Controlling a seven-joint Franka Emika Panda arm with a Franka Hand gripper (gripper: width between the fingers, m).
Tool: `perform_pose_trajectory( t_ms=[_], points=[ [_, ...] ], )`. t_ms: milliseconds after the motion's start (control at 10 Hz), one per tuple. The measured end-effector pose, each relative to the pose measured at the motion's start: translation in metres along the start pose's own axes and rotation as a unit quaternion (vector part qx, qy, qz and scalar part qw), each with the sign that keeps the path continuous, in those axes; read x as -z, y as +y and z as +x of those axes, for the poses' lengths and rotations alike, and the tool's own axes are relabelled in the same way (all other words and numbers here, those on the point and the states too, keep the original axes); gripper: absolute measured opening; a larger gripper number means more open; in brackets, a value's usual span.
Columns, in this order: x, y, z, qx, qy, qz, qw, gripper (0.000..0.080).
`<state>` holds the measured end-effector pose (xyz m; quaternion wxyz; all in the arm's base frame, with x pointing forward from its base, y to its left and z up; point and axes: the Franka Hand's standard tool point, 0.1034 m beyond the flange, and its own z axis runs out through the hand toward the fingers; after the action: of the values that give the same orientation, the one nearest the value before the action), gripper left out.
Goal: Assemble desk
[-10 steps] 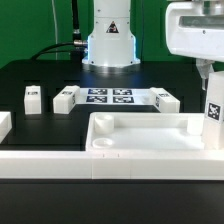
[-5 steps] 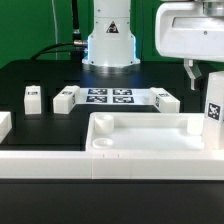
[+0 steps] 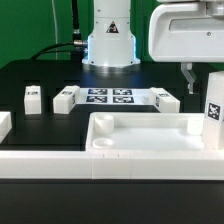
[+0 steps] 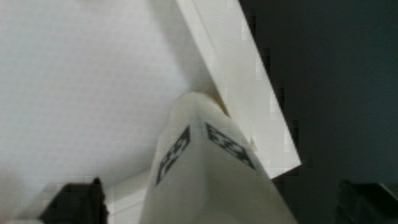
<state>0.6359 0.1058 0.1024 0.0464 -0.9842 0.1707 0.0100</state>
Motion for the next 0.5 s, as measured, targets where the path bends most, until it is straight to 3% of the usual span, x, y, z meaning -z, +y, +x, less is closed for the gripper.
perform_pose_trajectory(
  t_ms=[200, 300, 500],
  points=[
    [0.0009, -0.0012, -0.0015, 0.096, 0.004, -0.03, 0.995, 0.0649],
    [0.0009, -0.0024, -0.0019, 0.148, 0.005, -0.038, 0.988, 0.0649],
    [-0.0001, -0.0015, -0.0018, 0.239, 0.001, -0.039, 0.97, 0.0649]
  ],
)
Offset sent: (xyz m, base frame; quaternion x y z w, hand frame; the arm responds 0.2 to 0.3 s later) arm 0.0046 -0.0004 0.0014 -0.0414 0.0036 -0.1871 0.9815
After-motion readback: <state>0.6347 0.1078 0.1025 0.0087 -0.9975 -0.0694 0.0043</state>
